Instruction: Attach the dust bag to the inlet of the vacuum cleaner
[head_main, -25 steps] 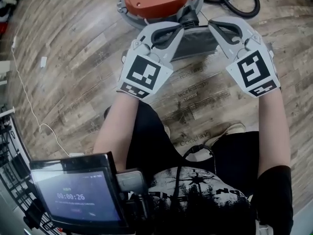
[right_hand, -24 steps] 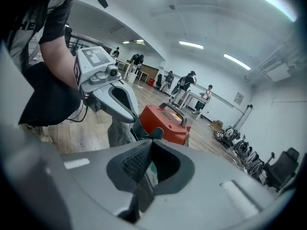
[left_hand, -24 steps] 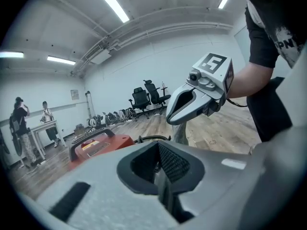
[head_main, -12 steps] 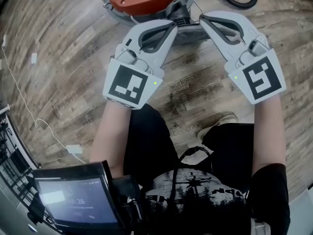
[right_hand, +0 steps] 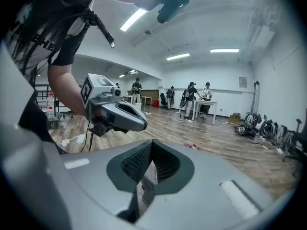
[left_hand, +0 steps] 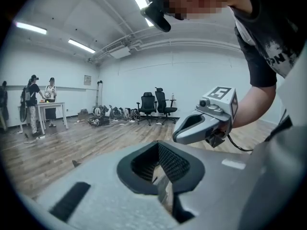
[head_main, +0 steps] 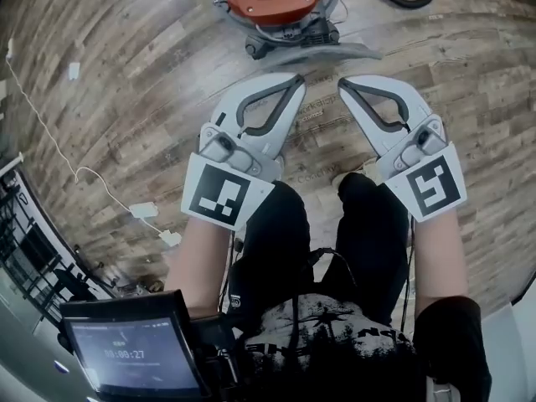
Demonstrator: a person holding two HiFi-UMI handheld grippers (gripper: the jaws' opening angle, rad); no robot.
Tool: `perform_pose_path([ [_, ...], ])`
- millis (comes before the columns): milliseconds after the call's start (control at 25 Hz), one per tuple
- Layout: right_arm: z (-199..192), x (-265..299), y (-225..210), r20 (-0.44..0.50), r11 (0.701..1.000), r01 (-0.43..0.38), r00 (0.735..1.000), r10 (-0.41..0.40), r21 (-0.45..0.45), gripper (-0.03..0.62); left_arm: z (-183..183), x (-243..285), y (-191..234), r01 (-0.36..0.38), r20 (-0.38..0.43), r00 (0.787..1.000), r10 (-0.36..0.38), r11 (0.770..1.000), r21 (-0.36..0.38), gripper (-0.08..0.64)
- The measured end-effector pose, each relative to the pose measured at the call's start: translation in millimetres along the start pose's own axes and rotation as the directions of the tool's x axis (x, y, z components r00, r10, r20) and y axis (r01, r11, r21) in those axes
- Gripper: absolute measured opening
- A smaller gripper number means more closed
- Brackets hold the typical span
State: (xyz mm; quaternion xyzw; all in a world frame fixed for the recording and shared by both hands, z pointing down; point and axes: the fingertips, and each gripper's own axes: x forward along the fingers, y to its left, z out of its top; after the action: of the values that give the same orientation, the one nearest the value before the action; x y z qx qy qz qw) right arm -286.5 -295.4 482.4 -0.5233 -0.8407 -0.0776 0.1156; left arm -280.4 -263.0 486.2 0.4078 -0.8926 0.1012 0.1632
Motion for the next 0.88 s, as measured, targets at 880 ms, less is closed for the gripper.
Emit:
perform_pose_path([
  [880,345,-63,97,0.081,1.000,-0.015,0.997,0.014,0.013,0.006,287,-224,8,-0.035,0.224,0.972,0.075,0.983,-0.178,0.002],
])
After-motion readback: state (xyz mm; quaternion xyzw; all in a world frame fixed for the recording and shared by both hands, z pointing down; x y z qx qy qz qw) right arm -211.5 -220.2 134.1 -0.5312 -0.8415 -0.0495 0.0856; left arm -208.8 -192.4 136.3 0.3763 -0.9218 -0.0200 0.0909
